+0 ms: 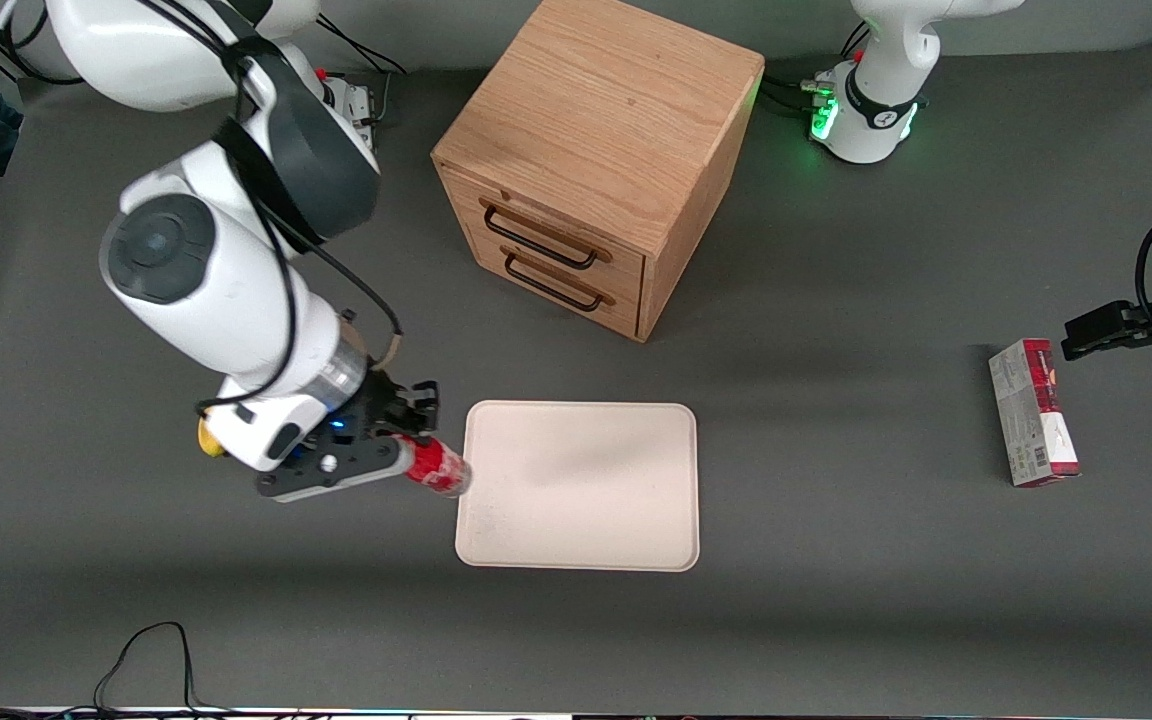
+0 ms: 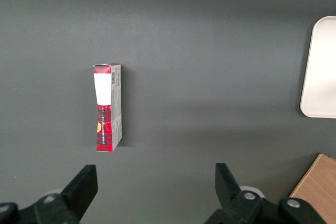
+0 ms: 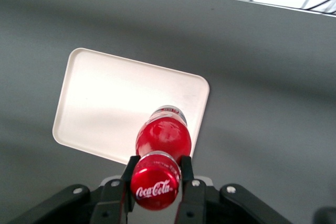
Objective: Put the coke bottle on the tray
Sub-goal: 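Lift the bottle and carry it over the cream tray's corner, then lower the bottle upright onto the tray and open the right gripper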
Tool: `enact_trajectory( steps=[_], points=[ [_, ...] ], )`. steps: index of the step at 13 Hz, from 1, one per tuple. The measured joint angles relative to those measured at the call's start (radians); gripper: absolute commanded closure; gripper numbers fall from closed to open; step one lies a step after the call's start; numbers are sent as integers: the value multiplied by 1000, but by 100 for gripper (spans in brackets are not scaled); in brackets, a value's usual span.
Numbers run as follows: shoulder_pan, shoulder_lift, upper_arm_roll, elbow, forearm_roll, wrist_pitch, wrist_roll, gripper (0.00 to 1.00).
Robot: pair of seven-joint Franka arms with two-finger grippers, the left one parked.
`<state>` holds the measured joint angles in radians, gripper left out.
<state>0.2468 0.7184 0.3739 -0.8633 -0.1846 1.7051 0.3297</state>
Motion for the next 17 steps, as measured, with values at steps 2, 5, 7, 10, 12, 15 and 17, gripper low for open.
enact_trajectory(
  steps=[2, 5, 7, 10, 12, 15, 17],
  points=[
    [10, 54, 2, -11, -12, 43, 0, 100],
    [12, 138, 3, -17, -70, 85, -1, 100],
    [12, 184, 3, -19, -82, 116, -7, 100],
    [12, 224, 3, -25, -100, 160, -9, 100],
    [11, 244, 3, -27, -130, 187, -9, 100],
    [10, 272, 0, -27, -147, 235, -9, 99],
    [9, 283, 0, -27, -149, 258, -9, 1]
  ],
)
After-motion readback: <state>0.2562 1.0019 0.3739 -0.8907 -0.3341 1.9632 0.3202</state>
